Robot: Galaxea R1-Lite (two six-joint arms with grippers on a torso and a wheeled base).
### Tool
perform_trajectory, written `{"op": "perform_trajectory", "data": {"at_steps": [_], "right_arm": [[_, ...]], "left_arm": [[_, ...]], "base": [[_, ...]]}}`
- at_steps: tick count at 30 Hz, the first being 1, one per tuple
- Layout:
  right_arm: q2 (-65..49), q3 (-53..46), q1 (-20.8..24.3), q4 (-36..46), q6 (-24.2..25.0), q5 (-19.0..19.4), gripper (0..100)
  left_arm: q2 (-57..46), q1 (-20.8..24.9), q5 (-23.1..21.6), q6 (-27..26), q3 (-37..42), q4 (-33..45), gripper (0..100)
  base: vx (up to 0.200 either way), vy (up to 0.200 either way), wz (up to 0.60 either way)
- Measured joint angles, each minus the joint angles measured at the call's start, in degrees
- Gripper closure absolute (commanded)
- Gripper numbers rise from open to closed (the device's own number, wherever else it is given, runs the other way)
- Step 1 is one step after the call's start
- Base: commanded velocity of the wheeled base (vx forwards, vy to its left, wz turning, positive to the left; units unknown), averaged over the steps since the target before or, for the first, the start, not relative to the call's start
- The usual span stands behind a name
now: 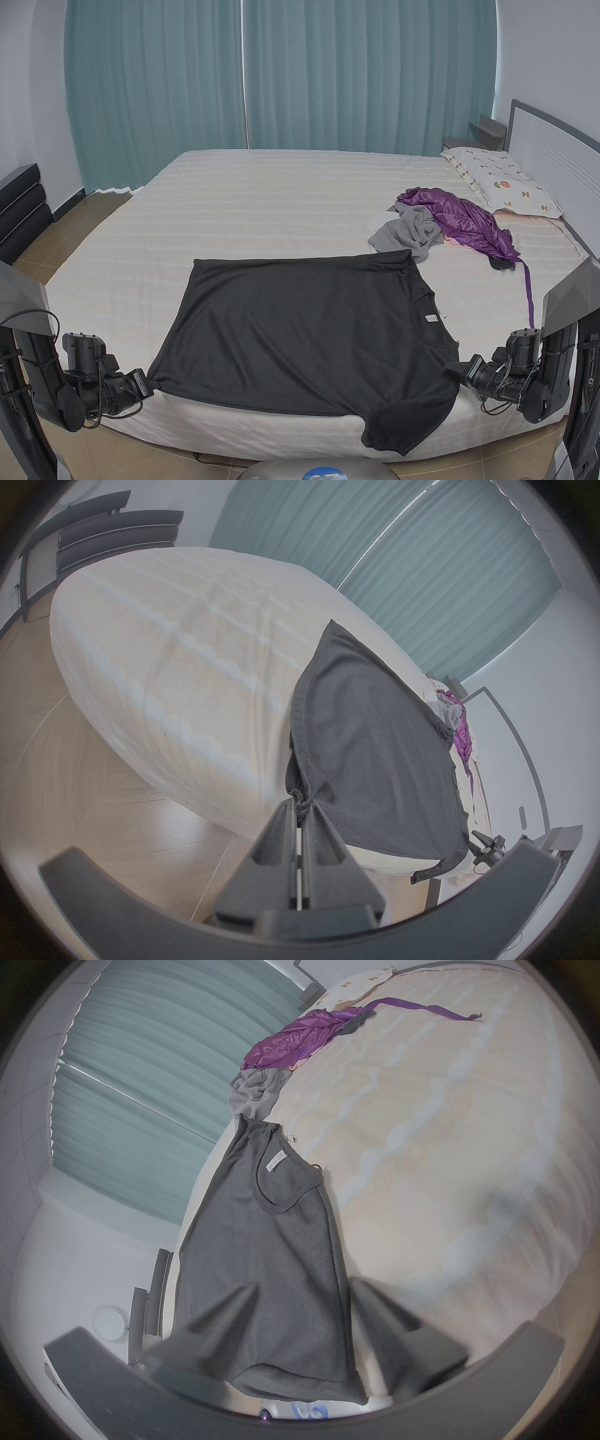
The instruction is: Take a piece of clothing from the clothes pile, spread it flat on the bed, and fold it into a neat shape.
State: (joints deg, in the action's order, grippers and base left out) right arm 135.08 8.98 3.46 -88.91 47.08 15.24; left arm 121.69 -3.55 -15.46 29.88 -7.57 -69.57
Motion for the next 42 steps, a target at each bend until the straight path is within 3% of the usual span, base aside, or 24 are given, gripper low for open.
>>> {"op": "perform_trajectory", "data": {"at_steps": [17,32,33,42], "right_arm": [[1.08,8.68,-0.71,0.09,-0.28,-0.71,100],[0.56,21.16,-0.4,11.25,-0.41,-0.85,100],[0.59,21.91,-0.38,12.08,-0.39,-0.85,0],[0.61,22.93,-1.04,12.08,-0.52,-0.52,0]], "left_arm": [[-0.49,-0.46,0.09,0.09,-0.39,0.0,100],[-0.49,-0.39,0.09,0.15,-0.41,-0.02,100],[-0.46,-0.39,0.09,0.15,-0.41,-0.02,100],[-0.2,-0.39,0.09,0.15,-0.48,-0.02,100]], "base": [[0.0,0.0,0.0],[0.0,0.0,0.0],[0.0,0.0,0.0],[0.0,0.0,0.0]]}}
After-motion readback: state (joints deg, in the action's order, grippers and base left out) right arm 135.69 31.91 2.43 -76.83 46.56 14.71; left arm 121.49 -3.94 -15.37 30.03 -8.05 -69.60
